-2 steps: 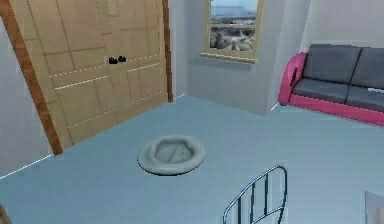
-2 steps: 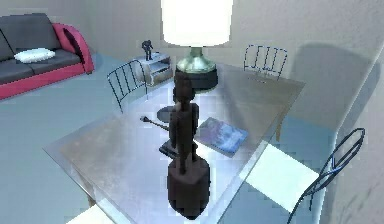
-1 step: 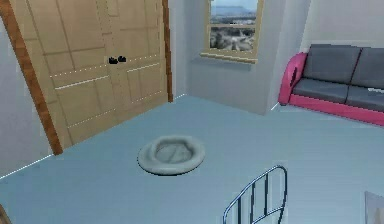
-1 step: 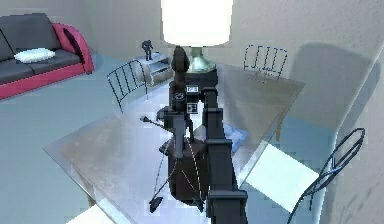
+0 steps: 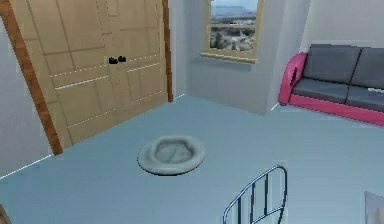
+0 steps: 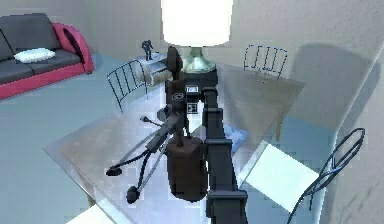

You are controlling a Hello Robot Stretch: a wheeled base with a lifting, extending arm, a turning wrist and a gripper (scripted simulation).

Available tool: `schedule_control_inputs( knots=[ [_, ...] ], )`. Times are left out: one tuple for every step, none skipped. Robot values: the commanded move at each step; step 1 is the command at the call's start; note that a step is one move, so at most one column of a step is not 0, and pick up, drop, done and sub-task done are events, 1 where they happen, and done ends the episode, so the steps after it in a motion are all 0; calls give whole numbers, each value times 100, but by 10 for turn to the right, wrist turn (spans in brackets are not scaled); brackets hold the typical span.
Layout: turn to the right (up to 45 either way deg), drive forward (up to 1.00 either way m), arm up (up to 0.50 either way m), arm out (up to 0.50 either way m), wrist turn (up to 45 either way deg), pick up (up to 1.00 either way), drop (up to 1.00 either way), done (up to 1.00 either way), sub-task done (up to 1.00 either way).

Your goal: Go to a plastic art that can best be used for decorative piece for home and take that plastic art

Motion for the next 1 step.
schedule_control_inputs(
  knots=[
    [0, 0, 0, 0, 450, 0, 0, 0, 0]
  ],
)
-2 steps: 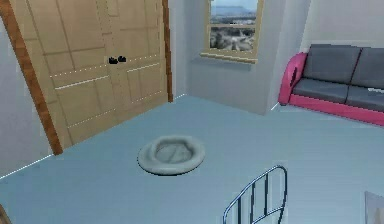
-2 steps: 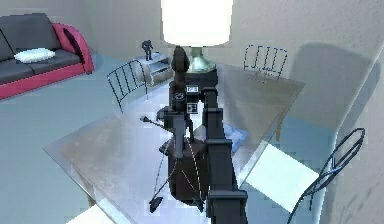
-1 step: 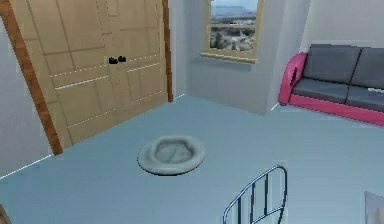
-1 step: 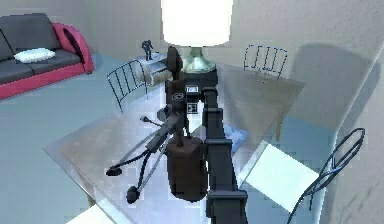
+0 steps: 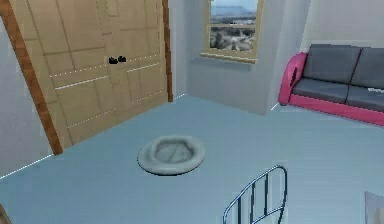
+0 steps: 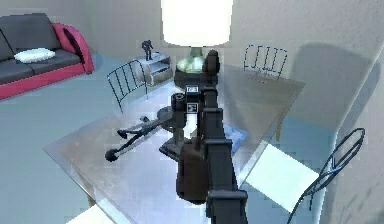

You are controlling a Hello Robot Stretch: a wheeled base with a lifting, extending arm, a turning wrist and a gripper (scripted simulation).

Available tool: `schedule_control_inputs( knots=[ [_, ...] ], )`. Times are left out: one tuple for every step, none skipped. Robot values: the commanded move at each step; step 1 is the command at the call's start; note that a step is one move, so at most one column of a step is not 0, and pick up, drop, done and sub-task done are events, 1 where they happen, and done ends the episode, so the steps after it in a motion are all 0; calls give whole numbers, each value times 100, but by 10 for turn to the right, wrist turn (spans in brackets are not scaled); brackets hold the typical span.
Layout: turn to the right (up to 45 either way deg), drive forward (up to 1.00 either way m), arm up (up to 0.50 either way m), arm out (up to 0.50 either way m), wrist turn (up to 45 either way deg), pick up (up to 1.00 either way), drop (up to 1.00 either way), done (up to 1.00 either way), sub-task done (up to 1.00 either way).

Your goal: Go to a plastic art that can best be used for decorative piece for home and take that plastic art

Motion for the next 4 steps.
schedule_control_inputs(
  knots=[
    [0, 0, 0, 0, 450, 0, 0, 0, 0],
    [0, 0, 0, 2, 0, 0, 0, 0, 0],
    [0, 0, 0, 0, 360, 0, 0, 0, 0],
    [0, 0, -30, 0, 0, 0, 0, 0, 0]
  ],
)
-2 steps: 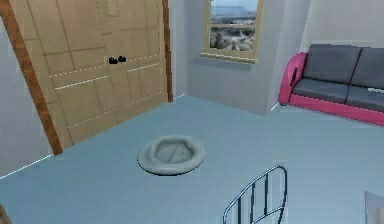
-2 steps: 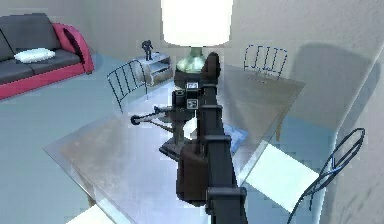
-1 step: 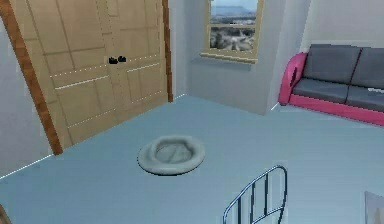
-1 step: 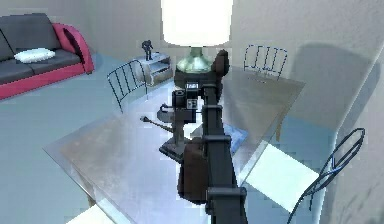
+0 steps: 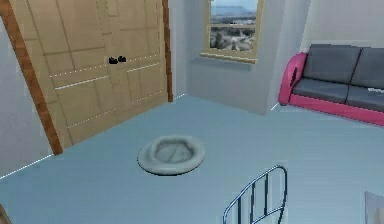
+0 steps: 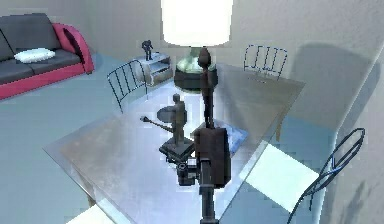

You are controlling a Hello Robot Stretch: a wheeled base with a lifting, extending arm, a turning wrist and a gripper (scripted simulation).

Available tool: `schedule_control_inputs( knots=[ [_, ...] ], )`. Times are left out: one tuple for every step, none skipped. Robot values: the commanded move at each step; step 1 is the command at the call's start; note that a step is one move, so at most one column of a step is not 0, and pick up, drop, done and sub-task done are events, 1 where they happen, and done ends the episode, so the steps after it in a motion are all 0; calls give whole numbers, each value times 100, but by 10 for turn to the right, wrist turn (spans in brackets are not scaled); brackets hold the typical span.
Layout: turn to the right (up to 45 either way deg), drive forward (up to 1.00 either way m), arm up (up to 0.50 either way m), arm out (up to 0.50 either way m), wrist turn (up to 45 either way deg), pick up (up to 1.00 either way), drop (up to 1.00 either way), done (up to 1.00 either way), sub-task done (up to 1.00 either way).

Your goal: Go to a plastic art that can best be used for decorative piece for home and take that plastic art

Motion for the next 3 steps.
schedule_control_inputs(
  knots=[
    [0, 0, 0, 0, 0, 100, 0, 0, 0],
    [0, 0, 10, 0, 0, 0, 0, 0, 0],
    [0, 0, 0, 0, 0, 0, 0, 100, 0]
  ],
)
